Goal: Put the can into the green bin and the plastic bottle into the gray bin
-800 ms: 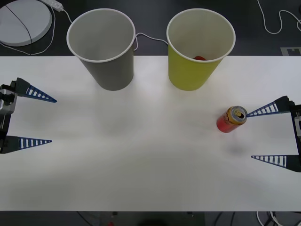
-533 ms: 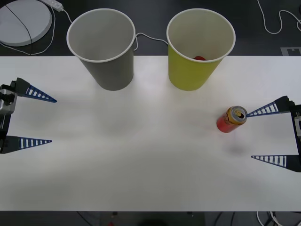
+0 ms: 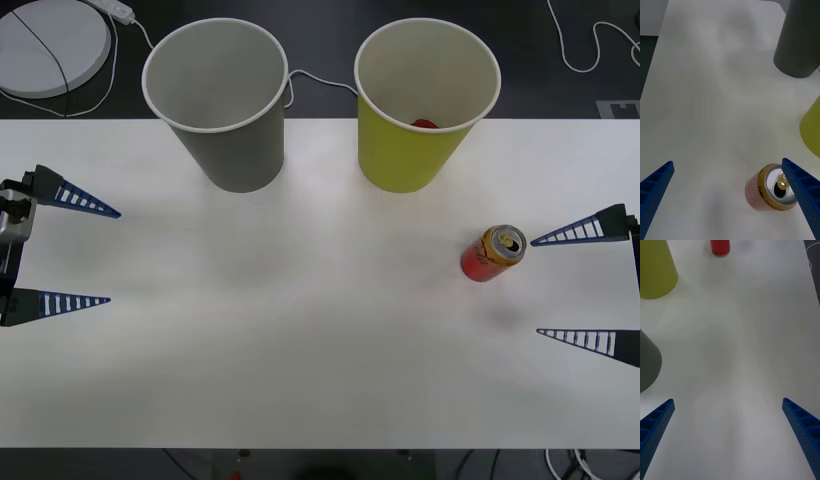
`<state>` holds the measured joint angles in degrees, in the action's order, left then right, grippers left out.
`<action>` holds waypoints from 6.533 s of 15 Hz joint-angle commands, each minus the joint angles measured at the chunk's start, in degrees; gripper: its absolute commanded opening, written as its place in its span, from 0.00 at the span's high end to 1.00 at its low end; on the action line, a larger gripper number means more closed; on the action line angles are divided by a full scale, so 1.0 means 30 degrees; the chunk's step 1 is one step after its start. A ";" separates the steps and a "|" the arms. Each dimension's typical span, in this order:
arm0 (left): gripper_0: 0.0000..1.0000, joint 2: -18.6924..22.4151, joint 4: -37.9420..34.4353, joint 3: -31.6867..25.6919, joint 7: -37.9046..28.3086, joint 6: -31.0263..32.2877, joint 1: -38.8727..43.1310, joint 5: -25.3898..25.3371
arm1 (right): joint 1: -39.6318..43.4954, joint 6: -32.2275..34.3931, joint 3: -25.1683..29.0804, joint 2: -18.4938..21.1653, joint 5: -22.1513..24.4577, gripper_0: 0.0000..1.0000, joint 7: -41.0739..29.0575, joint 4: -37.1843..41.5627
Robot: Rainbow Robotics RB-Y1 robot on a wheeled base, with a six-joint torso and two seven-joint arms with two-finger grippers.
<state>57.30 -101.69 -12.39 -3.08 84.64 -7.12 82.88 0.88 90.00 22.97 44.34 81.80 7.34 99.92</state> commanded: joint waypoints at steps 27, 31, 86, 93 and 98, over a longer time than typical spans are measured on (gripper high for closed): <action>0.00 0.0001 0.0002 -0.0001 0.0000 0.0000 0.0001 0.0000 | 0.0001 -0.4101 -0.2325 0.0983 -0.8281 0.00 0.4642 -1.2827; 0.00 0.0001 0.0002 -0.0001 0.0000 0.0000 0.0001 0.0000 | -0.0292 -0.5361 -0.4493 0.0983 -1.0478 0.00 0.7571 -1.4322; 0.00 0.0001 0.0002 -0.0001 0.0000 0.0000 0.0001 0.0000 | -0.2518 -0.8877 -0.8126 0.0104 -0.7783 1.00 0.4026 -0.9546; 0.00 0.0001 0.0002 -0.0001 0.0000 0.0000 0.0001 0.0000 | -0.0409 -0.6972 -0.3438 0.0163 -0.0136 1.00 -0.6403 -0.0992; 0.00 0.0001 0.0002 -0.0001 0.0000 0.0000 0.0001 0.0000 | -0.0585 -0.4717 -0.1681 0.0866 0.2324 1.00 -1.2585 0.2964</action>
<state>57.30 -101.69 -12.39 -3.08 84.64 -7.12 82.88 -0.68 75.16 17.46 46.42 88.13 -27.93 107.39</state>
